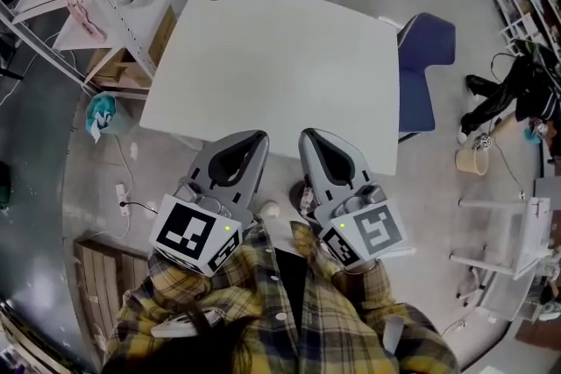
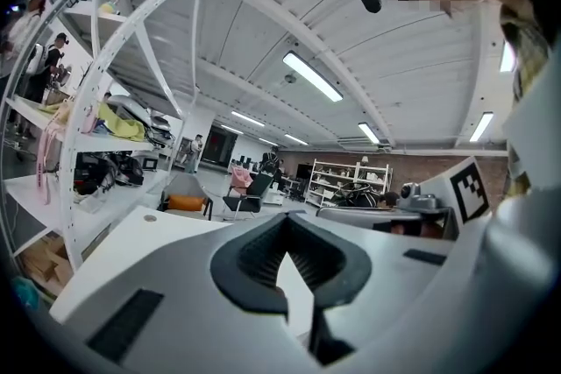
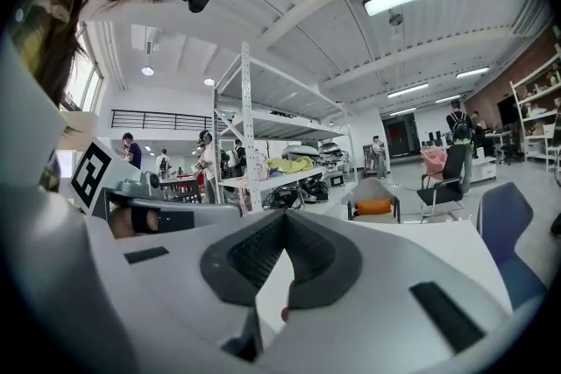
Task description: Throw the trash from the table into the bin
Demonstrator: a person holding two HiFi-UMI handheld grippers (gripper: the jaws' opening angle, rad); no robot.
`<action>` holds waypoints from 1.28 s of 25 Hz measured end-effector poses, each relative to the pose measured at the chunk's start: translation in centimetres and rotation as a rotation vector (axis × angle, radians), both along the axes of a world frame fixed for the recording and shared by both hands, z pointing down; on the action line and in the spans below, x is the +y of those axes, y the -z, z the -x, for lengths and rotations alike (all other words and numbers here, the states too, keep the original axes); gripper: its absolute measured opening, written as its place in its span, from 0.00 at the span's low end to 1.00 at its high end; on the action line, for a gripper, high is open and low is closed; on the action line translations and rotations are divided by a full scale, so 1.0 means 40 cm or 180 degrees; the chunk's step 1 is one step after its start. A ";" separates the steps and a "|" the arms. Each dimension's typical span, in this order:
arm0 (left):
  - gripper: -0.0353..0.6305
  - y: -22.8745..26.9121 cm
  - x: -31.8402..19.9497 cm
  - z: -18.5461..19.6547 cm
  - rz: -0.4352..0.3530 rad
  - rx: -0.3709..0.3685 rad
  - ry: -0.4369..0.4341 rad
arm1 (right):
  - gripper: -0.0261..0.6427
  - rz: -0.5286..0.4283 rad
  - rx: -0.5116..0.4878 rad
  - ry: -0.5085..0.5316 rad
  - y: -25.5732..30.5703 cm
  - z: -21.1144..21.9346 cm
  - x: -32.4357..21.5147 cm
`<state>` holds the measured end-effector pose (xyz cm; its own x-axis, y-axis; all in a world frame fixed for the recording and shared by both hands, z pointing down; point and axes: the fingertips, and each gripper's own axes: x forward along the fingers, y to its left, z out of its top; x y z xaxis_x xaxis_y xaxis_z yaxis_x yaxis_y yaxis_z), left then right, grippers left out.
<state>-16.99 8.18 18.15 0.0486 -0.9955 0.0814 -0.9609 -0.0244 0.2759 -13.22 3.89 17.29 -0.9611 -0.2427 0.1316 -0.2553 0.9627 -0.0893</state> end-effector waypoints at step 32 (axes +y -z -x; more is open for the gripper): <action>0.06 0.004 -0.063 0.002 -0.0015 -0.0062 -0.0173 | 0.04 -0.0068 0.0082 -0.0172 -0.004 -0.008 -0.050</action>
<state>-17.06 5.67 17.98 0.1010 -0.9918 0.0781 -0.9633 -0.0779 0.2570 -12.89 1.88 17.45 -0.9429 -0.2973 0.1505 -0.3090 0.9491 -0.0616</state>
